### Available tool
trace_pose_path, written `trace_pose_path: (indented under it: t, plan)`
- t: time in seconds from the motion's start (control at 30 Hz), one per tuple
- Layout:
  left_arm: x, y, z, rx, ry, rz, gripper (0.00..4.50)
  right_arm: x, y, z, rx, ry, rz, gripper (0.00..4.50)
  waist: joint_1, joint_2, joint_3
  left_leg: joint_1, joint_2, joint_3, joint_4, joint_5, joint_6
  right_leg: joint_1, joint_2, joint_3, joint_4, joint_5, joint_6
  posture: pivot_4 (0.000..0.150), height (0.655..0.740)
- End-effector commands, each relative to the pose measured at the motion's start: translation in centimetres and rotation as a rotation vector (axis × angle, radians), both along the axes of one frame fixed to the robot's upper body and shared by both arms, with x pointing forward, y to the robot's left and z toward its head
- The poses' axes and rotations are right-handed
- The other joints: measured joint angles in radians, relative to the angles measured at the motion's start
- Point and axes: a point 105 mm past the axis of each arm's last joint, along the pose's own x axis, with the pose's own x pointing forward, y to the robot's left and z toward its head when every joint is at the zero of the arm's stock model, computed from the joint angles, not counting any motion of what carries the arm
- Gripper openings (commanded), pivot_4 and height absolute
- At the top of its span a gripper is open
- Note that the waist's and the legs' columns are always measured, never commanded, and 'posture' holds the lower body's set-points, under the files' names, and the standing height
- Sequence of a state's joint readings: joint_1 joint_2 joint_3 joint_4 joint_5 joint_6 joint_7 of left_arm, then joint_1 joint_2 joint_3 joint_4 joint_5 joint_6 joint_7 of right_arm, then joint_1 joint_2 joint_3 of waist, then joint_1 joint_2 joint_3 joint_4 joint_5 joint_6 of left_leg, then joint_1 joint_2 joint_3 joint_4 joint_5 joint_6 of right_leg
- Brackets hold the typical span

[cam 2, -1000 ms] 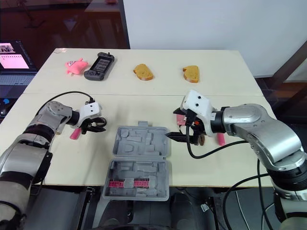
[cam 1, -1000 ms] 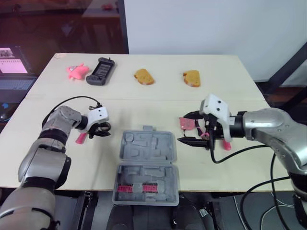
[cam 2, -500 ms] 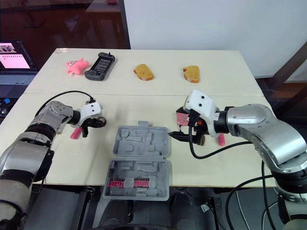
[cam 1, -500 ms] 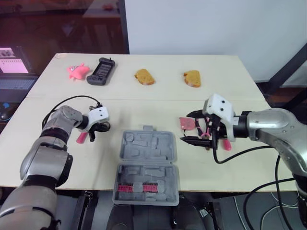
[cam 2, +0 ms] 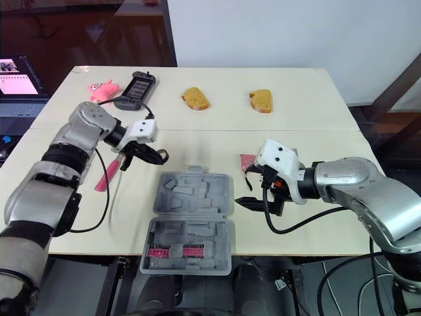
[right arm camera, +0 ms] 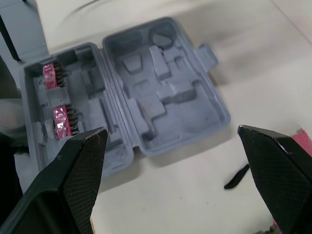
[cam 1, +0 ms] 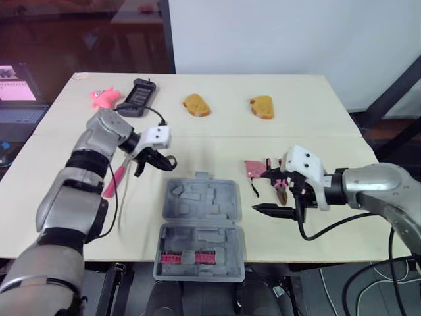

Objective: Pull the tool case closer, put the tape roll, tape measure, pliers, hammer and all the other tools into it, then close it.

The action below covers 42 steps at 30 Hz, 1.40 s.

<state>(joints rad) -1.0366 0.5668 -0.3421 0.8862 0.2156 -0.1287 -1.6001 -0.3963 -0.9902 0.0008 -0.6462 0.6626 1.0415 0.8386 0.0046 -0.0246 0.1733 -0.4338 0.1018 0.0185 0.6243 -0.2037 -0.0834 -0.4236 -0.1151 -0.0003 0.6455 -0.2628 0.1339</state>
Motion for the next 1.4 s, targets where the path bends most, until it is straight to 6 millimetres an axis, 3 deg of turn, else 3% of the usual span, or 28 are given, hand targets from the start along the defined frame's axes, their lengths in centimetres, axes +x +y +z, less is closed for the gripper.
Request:
trace_pose_path:
  t: [0.03, 0.3, 1.4]
  plan:
    - [-0.9, -0.2, -0.5, 0.037, -0.017, -0.064, 0.01, -0.3, 0.2, 0.7, -0.008, -0.046, 0.009, 4.50, 0.001, 0.000, 0.000, 0.000, 0.000, 0.000, 0.001, 0.000, 0.000, 0.000, 0.000, 0.000, 0.000, 0.000, 0.000, 0.150, 0.7207]
    - [-1.5, -1.2, -2.1, 0.020, -0.041, -0.074, 0.01, -0.1, -0.2, 0.5, -0.017, -0.054, -0.015, 4.50, 0.010, 0.000, 0.000, -0.007, 0.000, -0.002, 0.007, -0.001, 0.001, -0.003, 0.000, 0.000, 0.002, 0.000, 0.000, 0.150, 0.7207]
    - [-0.5, -2.4, -2.7, 0.116, -0.036, -0.099, 0.01, 0.2, -0.9, 0.4, -0.049, -0.096, -0.054, 4.50, 0.009, 0.000, 0.000, -0.007, 0.000, -0.002, 0.007, -0.001, 0.001, -0.003, 0.000, -0.001, 0.002, 0.000, 0.000, 0.150, 0.7207]
